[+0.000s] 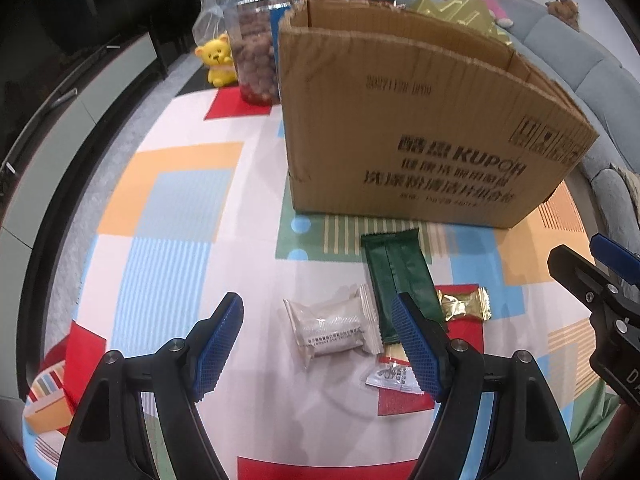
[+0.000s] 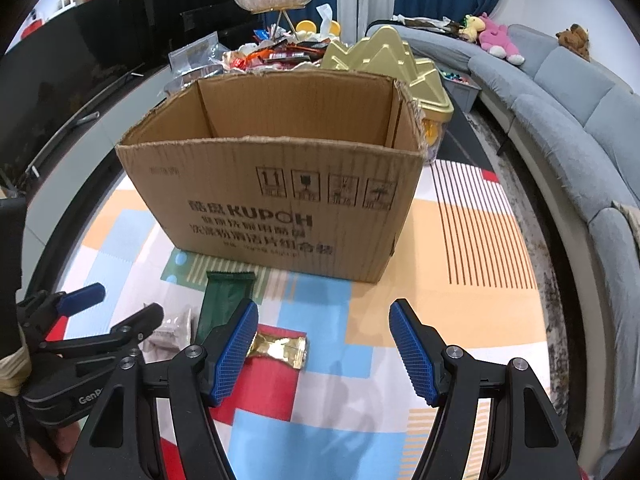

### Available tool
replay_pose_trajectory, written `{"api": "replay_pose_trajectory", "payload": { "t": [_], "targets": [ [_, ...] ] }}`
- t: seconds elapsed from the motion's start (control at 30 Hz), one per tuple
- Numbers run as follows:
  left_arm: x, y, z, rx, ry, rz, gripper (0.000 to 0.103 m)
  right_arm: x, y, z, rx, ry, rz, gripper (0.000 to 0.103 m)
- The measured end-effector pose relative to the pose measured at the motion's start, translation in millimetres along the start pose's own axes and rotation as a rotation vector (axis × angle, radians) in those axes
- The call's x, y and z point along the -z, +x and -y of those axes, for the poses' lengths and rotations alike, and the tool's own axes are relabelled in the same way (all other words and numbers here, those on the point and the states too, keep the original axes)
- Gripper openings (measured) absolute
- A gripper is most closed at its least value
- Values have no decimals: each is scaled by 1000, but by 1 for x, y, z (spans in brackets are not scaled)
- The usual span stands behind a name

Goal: Organize snacks
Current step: 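Withdraw both tools from the box toward the remaining snacks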

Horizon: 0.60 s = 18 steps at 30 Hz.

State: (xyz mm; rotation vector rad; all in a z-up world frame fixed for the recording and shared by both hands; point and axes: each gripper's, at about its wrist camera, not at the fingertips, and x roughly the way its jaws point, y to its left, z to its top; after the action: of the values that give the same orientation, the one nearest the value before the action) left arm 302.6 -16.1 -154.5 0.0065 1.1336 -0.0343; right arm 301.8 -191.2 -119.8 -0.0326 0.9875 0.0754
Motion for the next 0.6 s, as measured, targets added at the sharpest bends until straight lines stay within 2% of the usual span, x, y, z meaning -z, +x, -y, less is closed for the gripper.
{"api": "replay_pose_trajectory", "payload": {
  "t": [0.6],
  "targets": [
    [11,35,5,0,-7,-70,76,7,22,0,-6,8,-46,69]
  ]
}}
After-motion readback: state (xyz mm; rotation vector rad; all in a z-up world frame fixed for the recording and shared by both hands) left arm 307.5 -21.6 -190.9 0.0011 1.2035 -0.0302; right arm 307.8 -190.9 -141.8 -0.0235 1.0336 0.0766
